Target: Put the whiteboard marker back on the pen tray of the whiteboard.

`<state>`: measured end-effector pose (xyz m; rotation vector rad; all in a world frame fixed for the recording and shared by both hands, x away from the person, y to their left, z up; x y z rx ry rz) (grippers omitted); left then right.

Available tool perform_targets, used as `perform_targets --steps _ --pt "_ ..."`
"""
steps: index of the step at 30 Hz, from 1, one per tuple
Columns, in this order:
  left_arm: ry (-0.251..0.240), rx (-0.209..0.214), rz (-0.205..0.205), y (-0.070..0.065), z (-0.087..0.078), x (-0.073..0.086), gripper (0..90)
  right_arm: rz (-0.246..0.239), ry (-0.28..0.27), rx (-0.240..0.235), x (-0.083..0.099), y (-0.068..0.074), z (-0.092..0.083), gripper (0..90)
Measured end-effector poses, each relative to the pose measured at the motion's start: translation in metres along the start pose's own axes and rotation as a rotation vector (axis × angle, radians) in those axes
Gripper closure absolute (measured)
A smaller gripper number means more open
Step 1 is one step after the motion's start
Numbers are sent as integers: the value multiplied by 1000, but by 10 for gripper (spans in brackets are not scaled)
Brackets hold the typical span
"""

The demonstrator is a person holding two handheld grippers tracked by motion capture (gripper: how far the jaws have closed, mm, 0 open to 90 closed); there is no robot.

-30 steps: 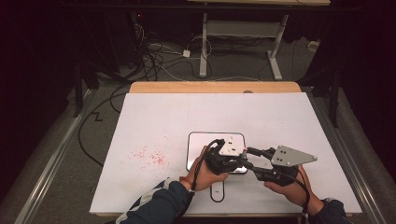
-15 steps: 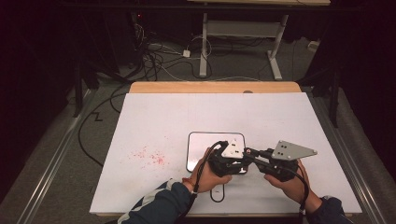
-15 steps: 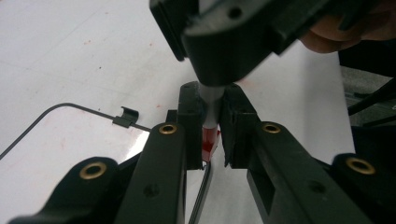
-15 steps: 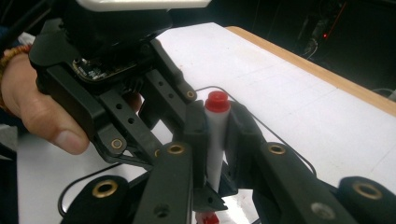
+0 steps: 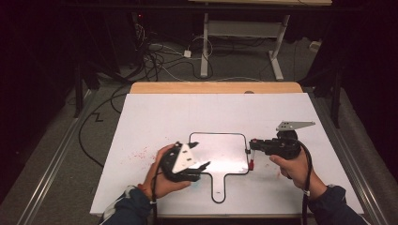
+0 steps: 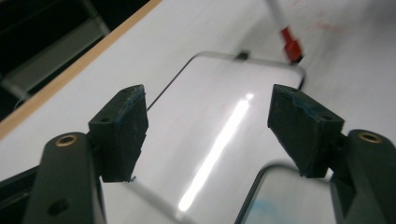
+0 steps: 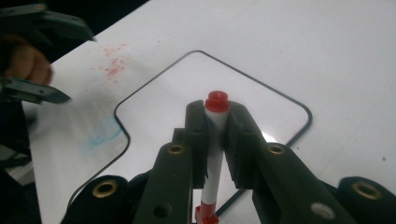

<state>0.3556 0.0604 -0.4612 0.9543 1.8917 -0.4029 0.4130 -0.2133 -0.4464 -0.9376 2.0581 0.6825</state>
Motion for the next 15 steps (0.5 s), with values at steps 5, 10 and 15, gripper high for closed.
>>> perform_targets --steps 5,10,15 --pt "18 -81 -89 28 -25 35 271 100 17 -16 2 -22 17 808" --pt "49 -115 -143 36 -33 57 264 176 18 0 5 -37 37 788" --pt "72 -109 -130 33 -27 59 264 184 57 59 13 -49 53 741"
Point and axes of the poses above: each handheld gripper's, and its own axes: z roughly forward along the jaws, x roughly out of its underside, y roughly to its left, the point moved 7 cm from there along z, roughly forward along the jaws, and after that the axes turned 8 degrees about -z, right-handed, at the moved point
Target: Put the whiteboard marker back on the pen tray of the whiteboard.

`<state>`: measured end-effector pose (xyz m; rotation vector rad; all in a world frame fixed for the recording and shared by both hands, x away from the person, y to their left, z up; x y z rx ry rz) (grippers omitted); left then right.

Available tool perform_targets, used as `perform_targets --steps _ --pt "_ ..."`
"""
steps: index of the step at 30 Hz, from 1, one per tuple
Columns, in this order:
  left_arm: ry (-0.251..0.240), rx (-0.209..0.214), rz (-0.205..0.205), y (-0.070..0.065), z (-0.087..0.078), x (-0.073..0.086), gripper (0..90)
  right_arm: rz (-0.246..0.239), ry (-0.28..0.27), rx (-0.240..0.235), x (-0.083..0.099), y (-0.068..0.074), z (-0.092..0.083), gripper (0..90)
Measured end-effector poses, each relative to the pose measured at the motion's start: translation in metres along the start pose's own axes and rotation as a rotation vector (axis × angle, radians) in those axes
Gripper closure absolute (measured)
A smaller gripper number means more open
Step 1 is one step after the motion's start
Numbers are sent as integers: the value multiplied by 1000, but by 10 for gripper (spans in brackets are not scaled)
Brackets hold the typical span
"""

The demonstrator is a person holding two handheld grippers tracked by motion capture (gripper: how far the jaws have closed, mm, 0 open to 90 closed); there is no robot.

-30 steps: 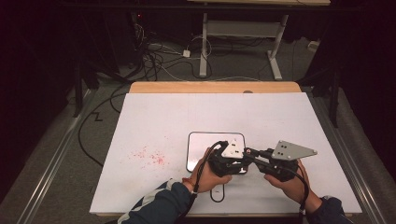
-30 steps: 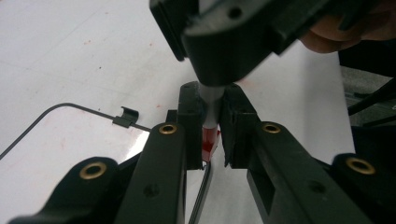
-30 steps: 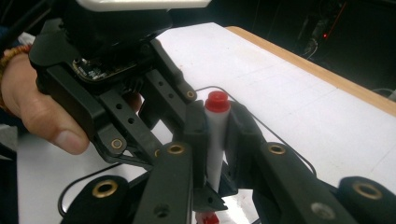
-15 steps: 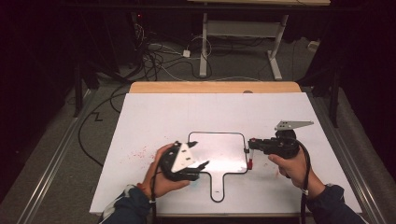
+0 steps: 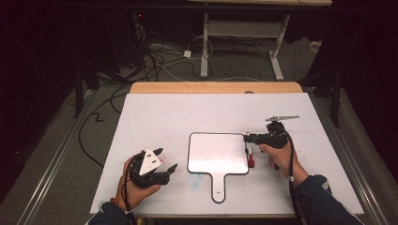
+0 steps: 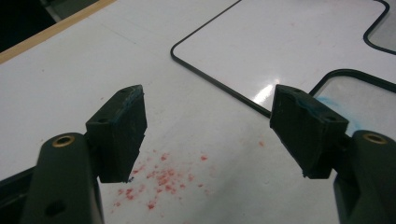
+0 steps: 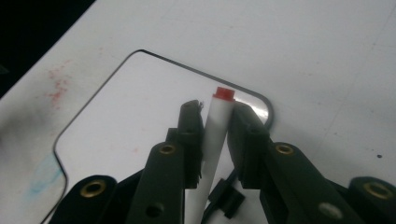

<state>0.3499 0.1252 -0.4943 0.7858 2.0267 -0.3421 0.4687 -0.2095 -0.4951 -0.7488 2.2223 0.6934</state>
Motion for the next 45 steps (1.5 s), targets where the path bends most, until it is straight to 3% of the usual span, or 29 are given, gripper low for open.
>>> perform_targets --steps 2,8,17,27,33,37,45 --pt "12 6 10 -2 2 1 264 11 4 5 3 -3 5 726" --pt "30 13 13 -4 6 2 267 -22 51 97 12 -13 14 650" --pt "36 22 17 -6 7 3 264 -201 79 209 14 -13 11 592" --pt "35 20 30 -6 7 2 264 -255 46 178 10 -3 5 529" --pt "33 15 34 -5 7 1 258 -309 14 191 5 5 -5 498" --pt "41 -1 32 -3 8 2 243 -409 -28 221 -3 15 -21 465" --pt "49 -9 30 -2 10 3 232 -555 -130 245 -1 37 -55 399"
Point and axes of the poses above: each handheld gripper's, and its own axes: z roughly forward along the jaws, x roughly out of its underside, y roughly to its left, the point moved 7 cm from there along z, roughly forward along the jaws, and after that the axes turned 8 degrees about -z, right-handed, at the moved point
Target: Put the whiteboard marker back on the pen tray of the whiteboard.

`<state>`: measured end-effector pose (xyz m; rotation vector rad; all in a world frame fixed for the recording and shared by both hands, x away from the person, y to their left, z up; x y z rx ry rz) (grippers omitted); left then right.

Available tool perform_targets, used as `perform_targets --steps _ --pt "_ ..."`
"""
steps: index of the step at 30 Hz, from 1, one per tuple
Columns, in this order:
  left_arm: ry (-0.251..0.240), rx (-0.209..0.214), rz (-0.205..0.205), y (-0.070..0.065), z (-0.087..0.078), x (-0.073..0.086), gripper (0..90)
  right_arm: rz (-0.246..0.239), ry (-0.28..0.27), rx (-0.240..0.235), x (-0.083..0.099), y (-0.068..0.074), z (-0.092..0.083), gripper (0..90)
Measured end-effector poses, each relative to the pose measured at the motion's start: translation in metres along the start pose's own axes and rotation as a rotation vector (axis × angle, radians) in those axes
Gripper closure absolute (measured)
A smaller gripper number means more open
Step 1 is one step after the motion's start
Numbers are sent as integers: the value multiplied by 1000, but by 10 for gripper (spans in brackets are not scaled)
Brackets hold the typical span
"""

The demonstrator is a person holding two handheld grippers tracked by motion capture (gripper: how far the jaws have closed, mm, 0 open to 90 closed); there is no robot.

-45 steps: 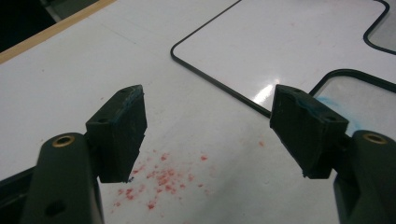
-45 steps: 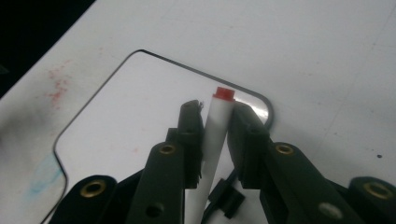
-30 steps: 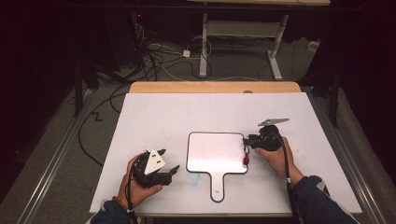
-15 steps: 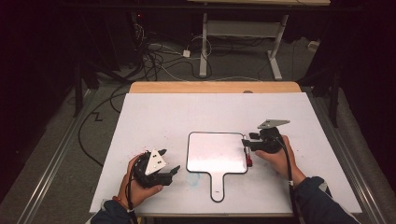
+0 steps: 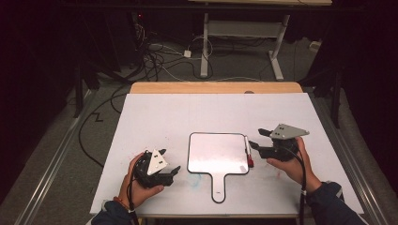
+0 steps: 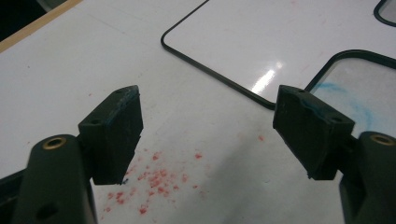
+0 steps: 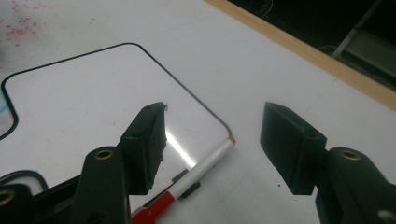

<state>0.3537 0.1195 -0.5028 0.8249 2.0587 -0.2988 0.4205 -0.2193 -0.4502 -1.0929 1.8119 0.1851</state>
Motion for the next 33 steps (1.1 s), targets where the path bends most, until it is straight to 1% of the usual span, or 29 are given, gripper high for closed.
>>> perform_targets --steps 3,7,9,12,16,18,19,21,22,24,27,29,30,33 --pt "-4 -11 -7 2 -1 0 229 -31 -34 27 2 3 -14 373" --pt "-2 -14 -8 3 -1 0 225 -42 -72 55 7 5 -31 334" --pt "-1 -15 -9 2 0 0 226 -37 -92 81 11 6 -39 325" --pt "2 -15 -7 1 1 0 225 -30 -103 105 20 7 -49 305" --pt "6 -13 -1 -1 2 1 225 -18 -104 132 37 10 -62 266" --pt "9 -11 0 -3 2 1 225 2 -101 142 48 10 -66 246" --pt "9 -10 3 -4 3 1 225 17 -100 139 53 11 -68 241" --pt "12 -4 10 -6 3 1 225 14 -85 154 63 11 -70 227" --pt "13 -3 13 -7 4 1 225 12 -68 161 68 12 -70 219" --pt "15 -2 25 -9 5 1 223 20 -56 167 73 12 -71 218" --pt "22 3 26 -10 5 1 223 37 -55 172 73 13 -72 220" --pt "18 1 26 -10 5 1 223 16 -55 188 71 15 -74 220" --pt "17 4 26 -10 5 1 223 12 -59 189 70 16 -74 221" --pt "12 -5 27 -8 5 0 223 8 -64 192 68 17 -74 222"
Point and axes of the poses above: each handheld gripper's, and its own axes: z roughly forward along the jaws, x roughly out of its underside, y roughly to its left, the point moved 7 cm from there along z, roughly forward along the jaws, and after that the axes turned 8 degrees about -z, right-handed, at the moved point
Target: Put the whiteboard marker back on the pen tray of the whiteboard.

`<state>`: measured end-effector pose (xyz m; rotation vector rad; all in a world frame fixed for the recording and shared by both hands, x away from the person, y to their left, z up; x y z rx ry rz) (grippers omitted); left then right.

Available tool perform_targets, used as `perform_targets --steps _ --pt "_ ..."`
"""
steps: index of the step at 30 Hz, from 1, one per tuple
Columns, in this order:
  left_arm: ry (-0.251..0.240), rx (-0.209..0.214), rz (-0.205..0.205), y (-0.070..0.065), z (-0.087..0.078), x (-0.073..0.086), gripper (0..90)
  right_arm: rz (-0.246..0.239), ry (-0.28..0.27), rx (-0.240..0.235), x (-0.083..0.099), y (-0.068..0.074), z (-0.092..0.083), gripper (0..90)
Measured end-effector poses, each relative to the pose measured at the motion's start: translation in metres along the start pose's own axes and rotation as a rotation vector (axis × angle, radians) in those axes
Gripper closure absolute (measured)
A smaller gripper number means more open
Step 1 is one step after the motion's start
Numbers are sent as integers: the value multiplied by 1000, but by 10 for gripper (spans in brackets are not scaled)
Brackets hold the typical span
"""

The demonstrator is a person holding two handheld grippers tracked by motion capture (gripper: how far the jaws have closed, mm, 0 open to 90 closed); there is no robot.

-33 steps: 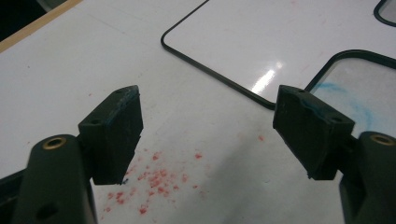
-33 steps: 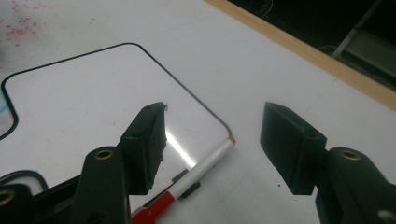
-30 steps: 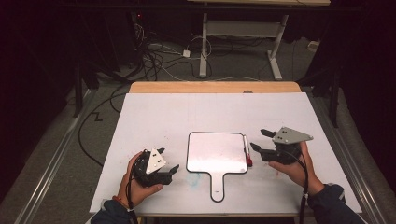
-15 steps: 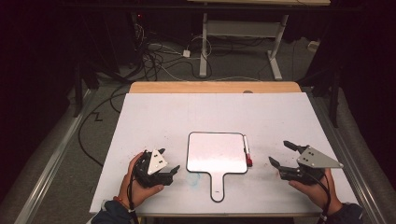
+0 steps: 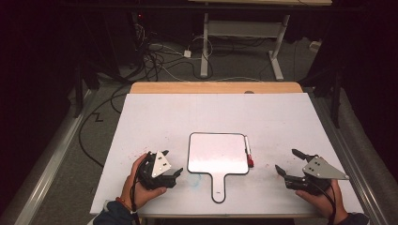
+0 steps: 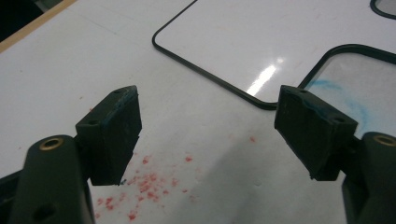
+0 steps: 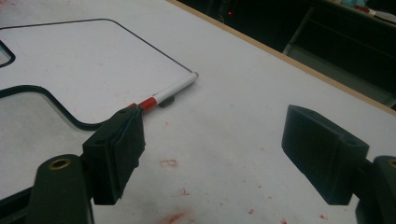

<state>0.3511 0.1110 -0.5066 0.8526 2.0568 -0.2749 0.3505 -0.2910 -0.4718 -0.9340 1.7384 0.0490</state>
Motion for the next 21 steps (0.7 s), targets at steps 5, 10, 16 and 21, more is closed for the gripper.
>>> perform_targets --steps 5,10,16,21 --pt "18 -22 10 2 3 2 218 -8 -1 -2 0 0 2 226" --pt "19 -31 8 4 2 2 218 -10 2 9 0 -2 3 230" --pt "12 -34 -11 7 -1 3 218 -5 -9 17 -3 -6 4 230" --pt "5 -29 -2 5 1 0 218 8 -7 21 -3 -11 4 233"
Point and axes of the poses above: each handheld gripper's, and its own axes: z roughly forward along the jaws, x roughly out of its underside, y roughly to its left, the point moved 7 cm from there along z, roughly forward along the jaws, and after that the axes turned 8 degrees about -z, right-handed, at the moved point
